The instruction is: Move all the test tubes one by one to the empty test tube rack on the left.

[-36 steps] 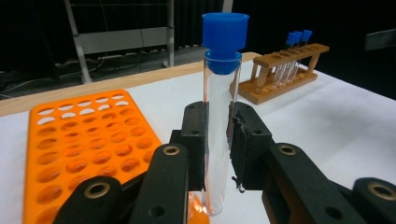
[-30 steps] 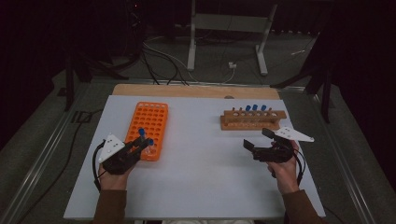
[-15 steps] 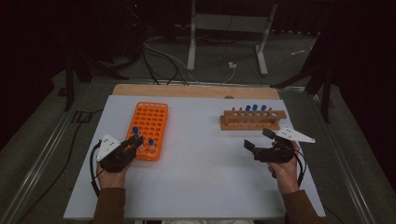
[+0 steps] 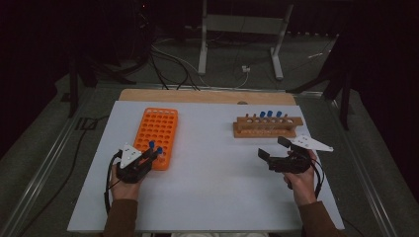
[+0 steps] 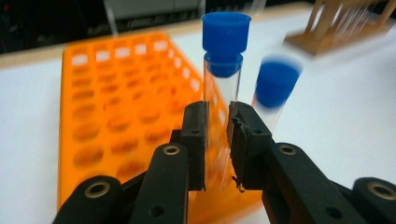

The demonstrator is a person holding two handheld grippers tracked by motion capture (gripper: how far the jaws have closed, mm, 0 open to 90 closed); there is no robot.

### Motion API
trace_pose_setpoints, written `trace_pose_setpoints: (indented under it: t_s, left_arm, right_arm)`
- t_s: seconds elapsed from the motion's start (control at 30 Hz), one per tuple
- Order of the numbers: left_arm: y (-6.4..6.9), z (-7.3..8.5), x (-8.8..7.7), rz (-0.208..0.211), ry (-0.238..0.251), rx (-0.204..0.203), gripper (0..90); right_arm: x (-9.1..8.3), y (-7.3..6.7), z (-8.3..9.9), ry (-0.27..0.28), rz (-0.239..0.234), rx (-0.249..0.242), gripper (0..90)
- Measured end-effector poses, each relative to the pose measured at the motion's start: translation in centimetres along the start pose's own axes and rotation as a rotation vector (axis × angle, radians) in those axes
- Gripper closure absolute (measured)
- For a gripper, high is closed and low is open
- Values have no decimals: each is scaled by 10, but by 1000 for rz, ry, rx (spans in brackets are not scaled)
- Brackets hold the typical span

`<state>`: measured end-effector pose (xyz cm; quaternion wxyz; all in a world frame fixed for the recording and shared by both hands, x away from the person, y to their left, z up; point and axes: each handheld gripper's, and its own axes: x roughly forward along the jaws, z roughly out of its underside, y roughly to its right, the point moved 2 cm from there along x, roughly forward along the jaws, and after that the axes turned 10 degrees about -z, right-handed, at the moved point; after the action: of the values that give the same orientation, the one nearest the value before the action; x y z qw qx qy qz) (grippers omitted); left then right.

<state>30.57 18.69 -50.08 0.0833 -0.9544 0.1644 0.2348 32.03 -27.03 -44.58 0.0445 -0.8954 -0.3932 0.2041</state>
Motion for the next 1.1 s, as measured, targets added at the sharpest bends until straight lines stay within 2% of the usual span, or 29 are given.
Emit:
trace_pose_setpoints:
  t_s: [0.07, 0.13, 0.37, 0.43, 0.6, 0.7, 0.77, 0.83, 0.9, 1.1]
  left_arm:
    - [0, 0, 0, 1, -29, 1, 783]
    - [1, 4, 3, -2, -70, 30, 784]
    - [0, 5, 3, 2, -71, 1, 775]
    - [-1, 5, 2, -2, -72, -9, 724]
    - [-7, 3, -7, 13, -46, -52, 638]
    - [-10, 1, -16, 34, -13, -80, 567]
    - [-12, -1, -20, 57, 16, -109, 536]
    - [-12, -3, -23, 81, 37, -136, 461]
    - [-11, -5, -26, 92, 56, -141, 414]
    - [-5, -12, -32, 83, 98, -148, 224]
  right_arm:
    - [0, 0, 0, -1, -2, 0, 19]
    - [0, 0, 0, -1, -3, 1, 19]
    - [0, 0, 1, -5, -5, -4, 20]
    - [1, 0, 1, -7, -3, -4, 20]
    - [1, 2, 2, -11, 1, -2, 20]
    - [1, 3, 2, -14, 4, -1, 20]
    - [1, 3, 2, -18, 8, -3, 20]
    - [1, 3, 2, -20, 12, -6, 20]
    - [1, 4, 2, -25, 14, -7, 20]
    - [-1, 9, -4, -31, 30, -4, 20]
